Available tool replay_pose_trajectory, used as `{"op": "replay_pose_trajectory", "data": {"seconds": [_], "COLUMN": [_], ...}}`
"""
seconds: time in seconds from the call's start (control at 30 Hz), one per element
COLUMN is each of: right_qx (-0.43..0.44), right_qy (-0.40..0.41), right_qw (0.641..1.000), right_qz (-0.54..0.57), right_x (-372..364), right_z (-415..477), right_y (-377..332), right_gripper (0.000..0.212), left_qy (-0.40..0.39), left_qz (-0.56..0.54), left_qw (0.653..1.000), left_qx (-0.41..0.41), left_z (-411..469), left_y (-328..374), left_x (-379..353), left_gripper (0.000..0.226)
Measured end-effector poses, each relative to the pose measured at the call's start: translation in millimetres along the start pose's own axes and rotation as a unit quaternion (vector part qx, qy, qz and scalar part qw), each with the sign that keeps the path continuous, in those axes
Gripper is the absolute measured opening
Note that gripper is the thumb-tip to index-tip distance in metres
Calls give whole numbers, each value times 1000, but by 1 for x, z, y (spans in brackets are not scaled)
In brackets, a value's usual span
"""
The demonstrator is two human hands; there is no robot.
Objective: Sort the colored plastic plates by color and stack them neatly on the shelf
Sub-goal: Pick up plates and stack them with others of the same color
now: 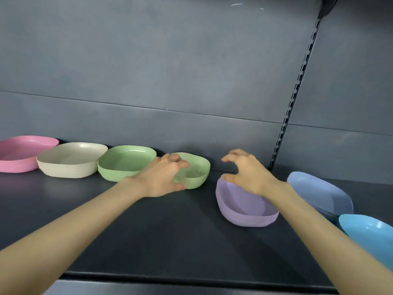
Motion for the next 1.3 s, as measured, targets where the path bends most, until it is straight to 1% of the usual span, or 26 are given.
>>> {"op": "replay_pose_trajectory", "data": {"seconds": [0.17,0.3,0.4,0.47,0.57,0.67,0.73,0.8,0.9,1.0,1.07,1.13,1.17,1.23,1.3], "right_qx": [36,32,5,-24,-58,-78,-88,-87,-88,-100,-97,-94,-94,-93,-92], "right_qy": [-32,-80,-125,-145,-173,-199,-214,-218,-205,-182,-160,-143,-133,-115,-103], "right_qw": [998,993,987,982,973,967,961,955,949,945,949,950,951,954,949], "right_qz": [42,86,98,119,142,137,153,184,221,251,255,262,263,262,282], "right_x": [-16,-30,-42,-46,-54,-68,-78,-83,-82,-79,-77,-74,-71,-66,-59], "right_z": [18,34,49,60,71,78,82,84,86,88,88,84,82,78,74], "right_y": [-4,-8,-7,-3,1,3,3,0,-2,2,3,2,0,-2,-2], "right_gripper": [50,49,61,71,76,80,74,67,67,68,51,35,32,31,33], "left_qy": [-16,-45,-85,-110,-139,-150,-137,-111,-52,-2,32,60,70,99,131], "left_qz": [-16,-46,-70,-106,-151,-138,-122,-122,-167,-162,-164,-161,-152,-157,-190], "left_qw": [998,993,988,982,971,969,974,979,976,977,977,976,976,973,963], "left_qx": [54,97,111,113,126,139,131,117,129,137,134,135,139,139,138], "left_z": [-1,4,13,17,20,27,34,39,38,35,34,32,31,29,24], "left_y": [-17,-42,-61,-70,-79,-86,-86,-83,-83,-88,-87,-82,-79,-73,-69], "left_x": [-6,-10,-16,-19,-24,-28,-28,-25,-20,-19,-20,-18,-15,-7,2], "left_gripper": [63,83,99,104,97,85,78,66,52,46,43,46,51,63,75]}}
Point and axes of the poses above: each hand's wrist, its own z-axis towards the middle knuckle, its own x-axis out of the back of the hand, y = z × x, the point moved 10 cm from there along z, towards the middle knuckle, and after that the axes turned 12 degrees about -x, right-handed, at the moved point
